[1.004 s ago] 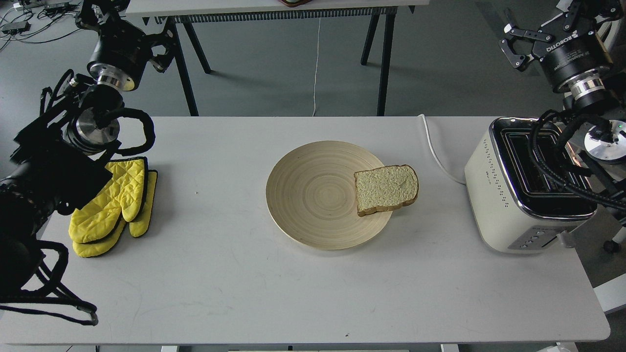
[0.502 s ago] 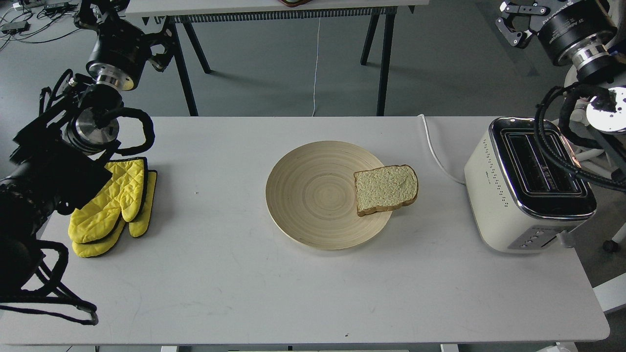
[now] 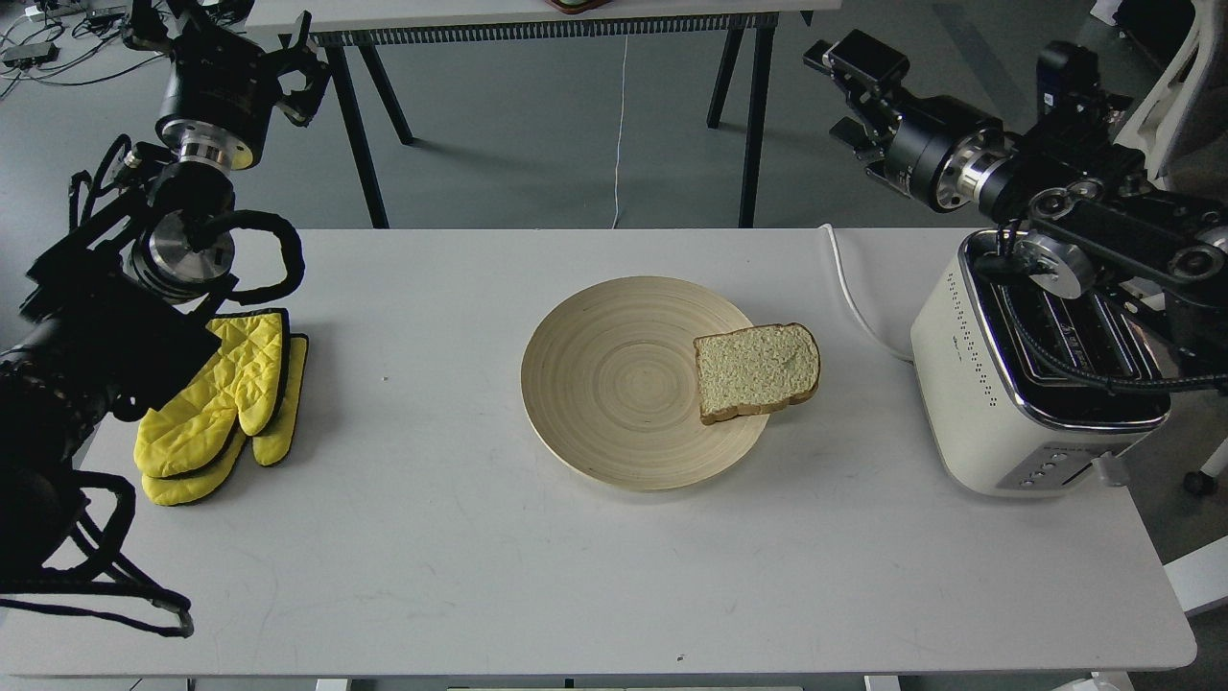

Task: Put bread in toaster with right arm
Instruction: 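Move the right gripper over the bowl toward the bread slice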

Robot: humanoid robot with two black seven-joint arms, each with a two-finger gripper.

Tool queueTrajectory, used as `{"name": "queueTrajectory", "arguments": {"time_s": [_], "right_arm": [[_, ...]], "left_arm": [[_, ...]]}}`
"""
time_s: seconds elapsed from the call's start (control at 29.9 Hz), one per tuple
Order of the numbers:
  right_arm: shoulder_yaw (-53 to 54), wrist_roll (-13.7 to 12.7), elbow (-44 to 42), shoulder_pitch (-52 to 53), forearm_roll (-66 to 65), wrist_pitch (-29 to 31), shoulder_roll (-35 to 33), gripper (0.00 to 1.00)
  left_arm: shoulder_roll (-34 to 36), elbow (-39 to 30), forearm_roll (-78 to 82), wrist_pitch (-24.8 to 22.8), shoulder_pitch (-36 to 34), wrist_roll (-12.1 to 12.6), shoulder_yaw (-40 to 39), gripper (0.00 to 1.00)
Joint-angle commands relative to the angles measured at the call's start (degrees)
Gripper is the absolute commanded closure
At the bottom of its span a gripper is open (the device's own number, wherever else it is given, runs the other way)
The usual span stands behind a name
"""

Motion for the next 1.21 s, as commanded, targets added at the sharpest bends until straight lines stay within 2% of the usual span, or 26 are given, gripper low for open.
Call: {"name": "queueTrajectory", "arguments": {"time_s": [0.0,0.4,0.5,0.6,0.67,1.17], "right_arm": [[-6.9,-1.7,-0.4,1.9,-3.4,-2.8,2.9,0.02],[-22.7,-5.7,-9.5,1.5,-6.6,-4.4,13.3,0.02],[-24.3,-6.5,-9.8,1.1,-6.5,-4.4,13.9,0.06],[-24.4,-9.5,-9.3,0.2,-6.6,-4.4,13.9,0.10],[-24.5,-10.4,-9.4,-0.2,-6.7,-4.3,13.8,0.13],[-27.8,-11.5,-8.5,-2.6,-6.7,-4.3,13.4,0.15]], "left_arm": [[-0.1,0.0,0.0,0.0,0.1,0.0,0.4,0.00],[-0.1,0.0,0.1,0.0,0.4,-0.2,0.4,0.00],[-0.2,0.0,0.1,0.0,0.4,-0.3,0.4,0.00],[-0.4,0.0,0.1,0.0,0.4,-0.3,0.4,0.00],[-0.4,0.0,0.1,0.0,0.5,-0.3,0.4,0.00],[-0.5,0.0,0.1,0.0,0.5,-0.3,0.4,0.00]]}}
